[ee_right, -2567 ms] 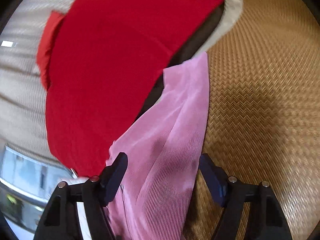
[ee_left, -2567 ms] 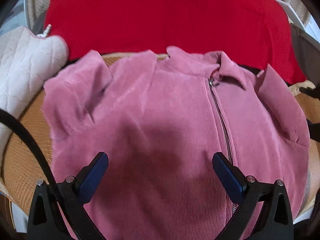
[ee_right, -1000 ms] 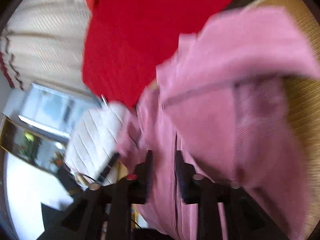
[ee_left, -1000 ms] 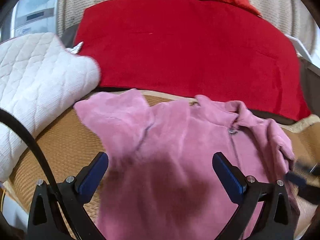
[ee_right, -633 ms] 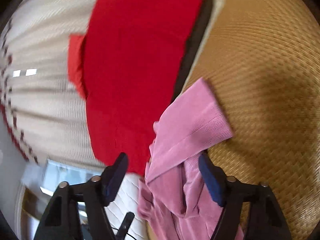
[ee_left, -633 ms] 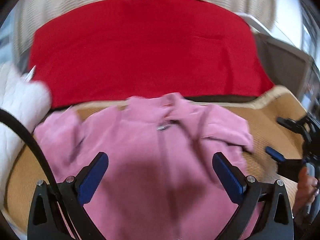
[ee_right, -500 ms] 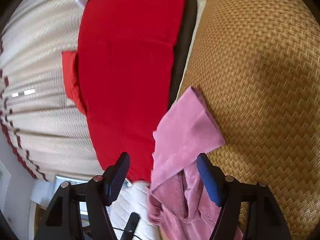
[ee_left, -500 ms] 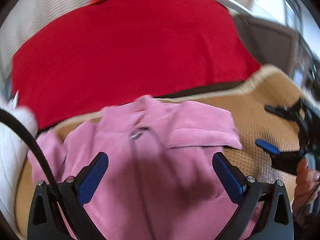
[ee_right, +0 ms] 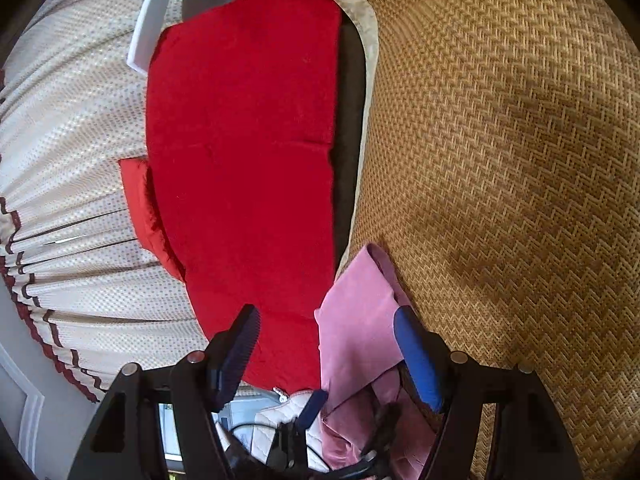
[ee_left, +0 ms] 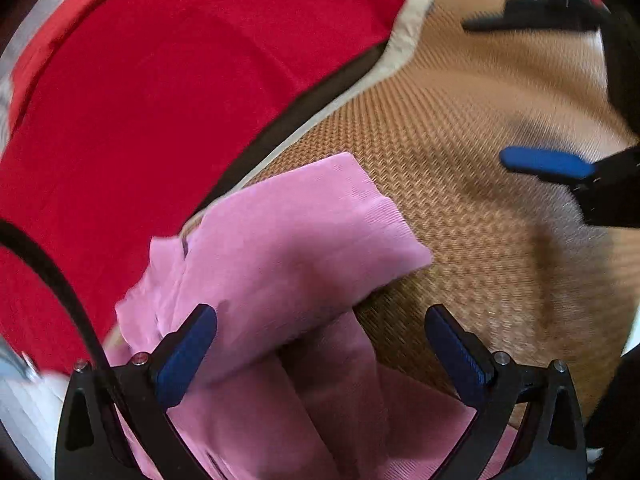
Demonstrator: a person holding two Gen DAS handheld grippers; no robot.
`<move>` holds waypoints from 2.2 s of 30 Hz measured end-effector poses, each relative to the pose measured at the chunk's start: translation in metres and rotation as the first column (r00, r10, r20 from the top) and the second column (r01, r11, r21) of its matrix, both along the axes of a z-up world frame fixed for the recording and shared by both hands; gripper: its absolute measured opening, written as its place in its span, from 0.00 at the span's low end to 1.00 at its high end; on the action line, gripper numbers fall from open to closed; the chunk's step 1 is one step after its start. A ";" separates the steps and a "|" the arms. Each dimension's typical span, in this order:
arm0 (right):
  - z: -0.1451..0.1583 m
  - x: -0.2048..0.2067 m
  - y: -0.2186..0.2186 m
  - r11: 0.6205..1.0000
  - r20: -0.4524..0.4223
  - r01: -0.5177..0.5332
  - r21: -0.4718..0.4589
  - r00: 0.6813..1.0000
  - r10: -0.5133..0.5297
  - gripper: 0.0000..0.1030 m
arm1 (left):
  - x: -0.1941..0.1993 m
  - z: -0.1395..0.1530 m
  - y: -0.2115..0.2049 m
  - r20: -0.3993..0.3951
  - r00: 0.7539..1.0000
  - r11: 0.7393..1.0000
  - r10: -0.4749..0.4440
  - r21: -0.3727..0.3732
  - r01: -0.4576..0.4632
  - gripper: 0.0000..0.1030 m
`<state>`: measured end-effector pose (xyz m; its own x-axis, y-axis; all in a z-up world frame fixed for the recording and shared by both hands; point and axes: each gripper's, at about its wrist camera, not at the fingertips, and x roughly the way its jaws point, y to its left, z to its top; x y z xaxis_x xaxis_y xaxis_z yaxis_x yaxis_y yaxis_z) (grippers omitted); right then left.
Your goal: Fold large clothes
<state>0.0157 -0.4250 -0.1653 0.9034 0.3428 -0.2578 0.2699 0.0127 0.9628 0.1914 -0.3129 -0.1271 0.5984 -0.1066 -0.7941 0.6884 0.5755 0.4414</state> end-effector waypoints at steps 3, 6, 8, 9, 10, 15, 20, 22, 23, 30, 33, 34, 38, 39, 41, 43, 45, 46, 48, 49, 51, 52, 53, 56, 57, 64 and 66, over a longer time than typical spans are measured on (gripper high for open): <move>0.002 0.001 0.002 1.000 0.000 -0.013 0.002 1.000 0.013 0.70 | 0.015 -0.008 -0.013 0.026 1.000 0.998 0.005 0.065 -0.006 0.98; 0.006 0.004 0.005 1.000 0.006 -0.023 -0.009 1.000 0.023 0.70 | 0.029 -0.012 -0.021 -0.003 1.000 0.997 0.003 0.071 -0.003 0.79; 0.007 0.005 0.008 0.999 0.007 -0.029 -0.020 1.000 0.029 0.70 | 0.037 -0.015 -0.026 -0.032 0.999 0.998 0.007 0.068 -0.004 0.53; 0.009 0.006 0.010 0.999 0.009 -0.033 -0.024 0.999 0.033 0.70 | 0.041 -0.014 -0.027 -0.051 0.999 0.999 0.012 0.052 -0.009 0.37; 0.007 0.006 0.011 0.999 0.009 -0.035 -0.028 0.999 0.035 0.70 | 0.044 -0.011 -0.026 -0.063 0.998 0.999 0.021 0.026 -0.020 0.28; 0.016 0.011 0.018 0.994 -0.009 -0.055 -0.099 0.998 0.054 0.70 | 0.051 0.036 0.008 -0.086 0.995 0.976 0.052 -0.208 -0.069 0.10; 0.022 0.020 0.032 0.986 -0.019 -0.093 -0.142 0.996 0.091 0.70 | 0.051 0.085 0.078 -0.109 0.981 0.898 0.160 -0.396 -0.191 0.08; 0.024 0.025 0.041 0.979 -0.026 -0.124 -0.164 0.992 0.121 0.70 | 0.041 0.100 0.116 -0.119 0.972 0.857 0.202 -0.458 -0.234 0.08; 0.026 0.028 0.046 0.974 -0.030 -0.141 -0.176 0.990 0.138 0.70 | 0.037 0.103 0.137 -0.117 0.968 0.840 0.224 -0.481 -0.252 0.08; 0.036 0.053 0.102 0.916 -0.059 -0.287 -0.281 0.957 0.282 0.70 | 0.007 0.079 0.277 -0.223 0.845 0.713 0.486 -0.457 -0.531 0.22; 0.041 0.061 0.131 0.866 -0.082 -0.342 -0.365 0.938 0.336 0.70 | -0.006 0.052 0.327 -0.249 0.770 0.668 0.587 -0.388 -0.635 0.38; 0.043 0.064 0.141 0.848 -0.087 -0.357 -0.392 0.932 0.352 0.70 | -0.009 0.049 0.336 -0.259 0.759 0.656 0.597 -0.386 -0.648 0.40; 0.053 0.075 0.177 0.771 -0.098 -0.399 -0.496 0.908 0.407 0.63 | -0.013 0.051 0.352 -0.287 0.735 0.613 0.614 -0.413 -0.674 0.40; 0.053 0.077 0.184 0.751 -0.110 -0.408 -0.519 0.903 0.415 0.60 | -0.012 0.052 0.350 -0.282 0.738 0.613 0.613 -0.420 -0.669 0.43; 0.051 0.083 0.195 0.717 -0.137 -0.429 -0.550 0.893 0.429 0.46 | -0.009 0.059 0.353 -0.263 0.747 0.613 0.610 -0.441 -0.656 0.53; 0.047 0.086 0.202 0.696 -0.160 -0.450 -0.560 0.883 0.442 0.42 | -0.006 0.058 0.355 -0.264 0.745 0.602 0.612 -0.456 -0.656 0.59; 0.041 0.089 0.205 0.693 -0.179 -0.467 -0.549 0.876 0.449 0.42 | 0.007 0.047 0.360 -0.301 0.731 0.583 0.613 -0.453 -0.675 0.59; 0.038 0.090 0.207 0.691 -0.188 -0.476 -0.544 0.872 0.452 0.42 | 0.009 0.044 0.367 -0.331 0.717 0.563 0.613 -0.454 -0.691 0.59; 0.030 0.094 0.209 0.666 -0.242 -0.524 -0.531 0.847 0.473 0.42 | 0.015 0.030 0.377 -0.408 0.675 0.509 0.615 -0.448 -0.735 0.59; 0.022 0.097 0.209 0.647 -0.295 -0.557 -0.520 0.828 0.476 0.40 | 0.014 0.027 0.381 -0.435 0.663 0.490 0.609 -0.451 -0.746 0.59; 0.014 0.096 0.204 0.659 -0.321 -0.558 -0.505 0.830 0.457 0.40 | 0.015 0.018 0.385 -0.477 0.650 0.459 0.592 -0.463 -0.758 0.59; 0.014 0.096 0.202 0.662 -0.315 -0.560 -0.498 0.829 0.463 0.40 | 0.015 0.016 0.385 -0.487 0.648 0.447 0.586 -0.473 -0.759 0.55; 0.017 0.095 0.200 0.661 -0.310 -0.560 -0.499 0.828 0.468 0.40 | 0.016 0.014 0.385 -0.496 0.648 0.435 0.578 -0.484 -0.759 0.51; 0.025 0.088 0.192 0.686 -0.262 -0.521 -0.507 0.852 0.453 0.41 | 0.020 0.008 0.383 -0.534 0.641 0.405 0.551 -0.501 -0.765 0.36; 0.027 0.088 0.191 0.686 -0.258 -0.521 -0.509 0.852 0.456 0.41 | 0.024 0.004 0.380 -0.546 0.635 0.394 0.547 -0.501 -0.770 0.36; 0.023 0.094 0.203 0.648 -0.306 -0.568 -0.508 0.822 0.480 0.41 | 0.039 -0.015 0.370 -0.597 0.584 0.326 0.549 -0.491 -0.808 0.50; 0.025 0.096 0.206 0.630 -0.315 -0.571 -0.526 0.819 0.480 0.41 | 0.042 -0.016 0.367 -0.578 0.588 0.334 0.566 -0.491 -0.805 0.32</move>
<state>0.1112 -0.2188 -0.1407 0.5580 0.4919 -0.6683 0.1614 0.7257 0.6689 0.2331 0.0538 -0.1430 0.5048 -0.2949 -0.8113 -0.0961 0.9148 -0.3923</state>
